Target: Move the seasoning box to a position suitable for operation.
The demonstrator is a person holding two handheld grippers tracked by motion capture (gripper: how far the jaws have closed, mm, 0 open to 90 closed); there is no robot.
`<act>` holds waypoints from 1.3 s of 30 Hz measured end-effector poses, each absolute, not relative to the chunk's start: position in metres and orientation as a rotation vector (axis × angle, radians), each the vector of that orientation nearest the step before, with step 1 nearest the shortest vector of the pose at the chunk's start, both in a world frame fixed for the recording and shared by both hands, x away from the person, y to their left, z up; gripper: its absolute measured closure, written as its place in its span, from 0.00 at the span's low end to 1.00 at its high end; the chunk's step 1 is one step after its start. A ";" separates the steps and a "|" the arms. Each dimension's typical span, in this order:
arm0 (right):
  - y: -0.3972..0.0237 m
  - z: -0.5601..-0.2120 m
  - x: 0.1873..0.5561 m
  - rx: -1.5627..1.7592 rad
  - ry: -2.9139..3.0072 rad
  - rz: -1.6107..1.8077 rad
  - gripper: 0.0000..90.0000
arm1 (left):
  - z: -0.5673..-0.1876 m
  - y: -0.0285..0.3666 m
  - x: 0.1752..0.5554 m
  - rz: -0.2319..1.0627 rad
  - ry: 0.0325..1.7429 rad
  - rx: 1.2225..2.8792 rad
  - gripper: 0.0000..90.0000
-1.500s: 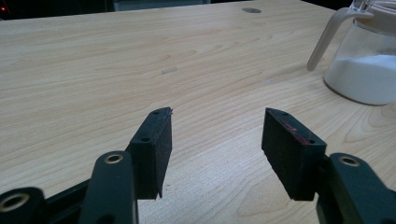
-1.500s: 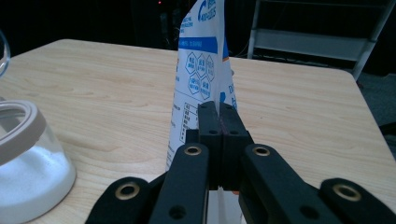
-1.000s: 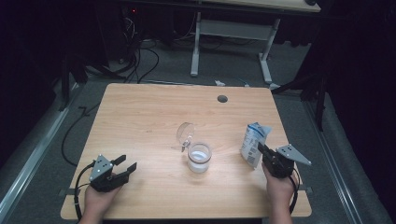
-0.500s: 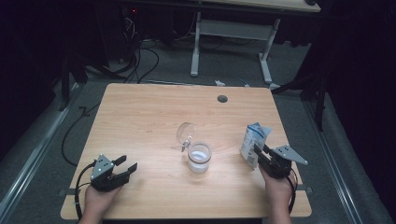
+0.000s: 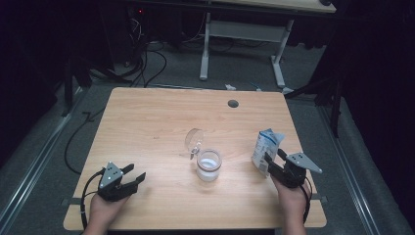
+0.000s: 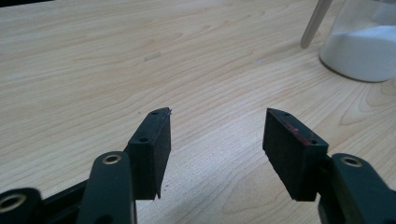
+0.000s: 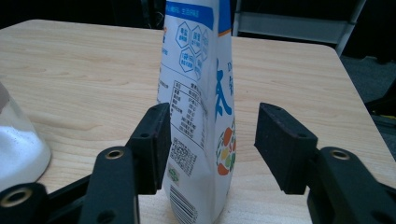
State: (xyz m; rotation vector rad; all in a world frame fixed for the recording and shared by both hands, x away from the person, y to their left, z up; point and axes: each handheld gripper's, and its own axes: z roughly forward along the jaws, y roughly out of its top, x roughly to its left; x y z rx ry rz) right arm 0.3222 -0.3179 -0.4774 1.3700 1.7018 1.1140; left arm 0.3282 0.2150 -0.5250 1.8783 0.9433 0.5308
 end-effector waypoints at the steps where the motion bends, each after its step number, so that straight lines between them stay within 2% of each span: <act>1: -0.318 -0.478 0.322 1.378 1.704 1.107 0.49 | -0.525 0.215 0.328 0.528 0.940 1.884 0.46; 22: -0.320 -0.479 0.316 1.385 1.693 1.063 0.45 | -0.527 0.205 0.330 0.510 0.947 1.915 0.43; 32: -0.320 -0.475 0.301 1.375 1.682 1.053 0.47 | -0.526 0.195 0.337 0.499 0.944 1.918 0.43; 39: -0.312 -0.471 0.291 1.363 1.685 1.049 0.50 | -0.525 0.187 0.344 0.446 0.953 1.901 0.43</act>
